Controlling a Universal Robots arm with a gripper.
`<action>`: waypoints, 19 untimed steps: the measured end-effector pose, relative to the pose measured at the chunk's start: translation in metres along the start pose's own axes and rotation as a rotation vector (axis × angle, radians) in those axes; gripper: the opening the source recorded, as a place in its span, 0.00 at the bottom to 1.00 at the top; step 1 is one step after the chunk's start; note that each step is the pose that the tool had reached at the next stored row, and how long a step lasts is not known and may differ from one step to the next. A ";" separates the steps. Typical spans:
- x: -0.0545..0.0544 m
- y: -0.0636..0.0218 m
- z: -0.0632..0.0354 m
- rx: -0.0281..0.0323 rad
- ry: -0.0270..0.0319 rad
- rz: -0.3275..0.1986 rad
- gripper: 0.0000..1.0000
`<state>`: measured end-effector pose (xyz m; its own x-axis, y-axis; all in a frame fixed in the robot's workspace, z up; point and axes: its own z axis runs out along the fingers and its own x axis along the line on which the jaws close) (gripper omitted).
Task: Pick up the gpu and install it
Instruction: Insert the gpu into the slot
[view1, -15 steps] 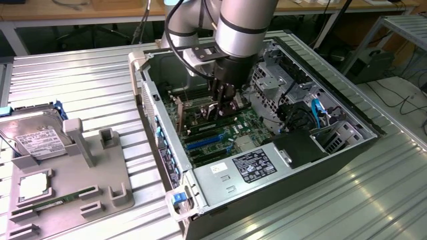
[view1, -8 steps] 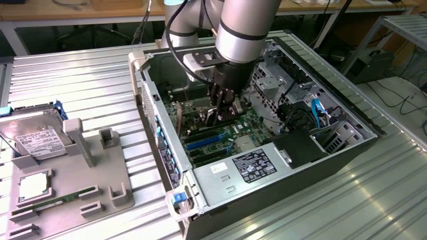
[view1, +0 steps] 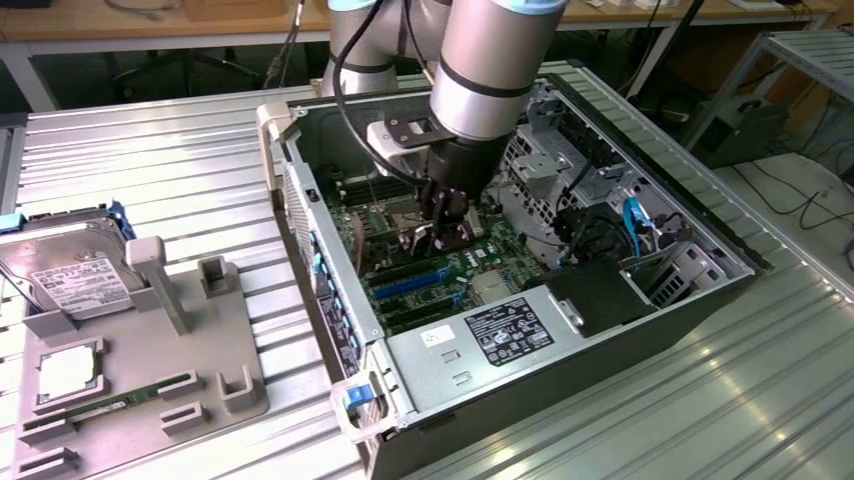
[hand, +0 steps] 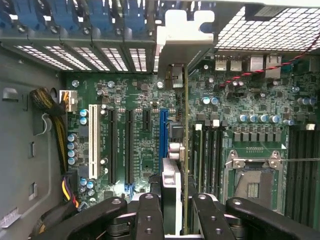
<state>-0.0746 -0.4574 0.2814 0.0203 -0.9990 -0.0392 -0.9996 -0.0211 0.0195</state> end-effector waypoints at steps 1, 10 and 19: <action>0.001 0.0000 0.0011 0.0000 -0.0001 0.000 0.28; 0.004 0.0041 0.0122 -0.0006 -0.0007 0.000 0.28; 0.004 0.0043 0.0231 0.0001 -0.0001 0.023 0.28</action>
<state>-0.0793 -0.4606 0.2582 -0.0026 -0.9992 -0.0389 -0.9998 0.0018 0.0203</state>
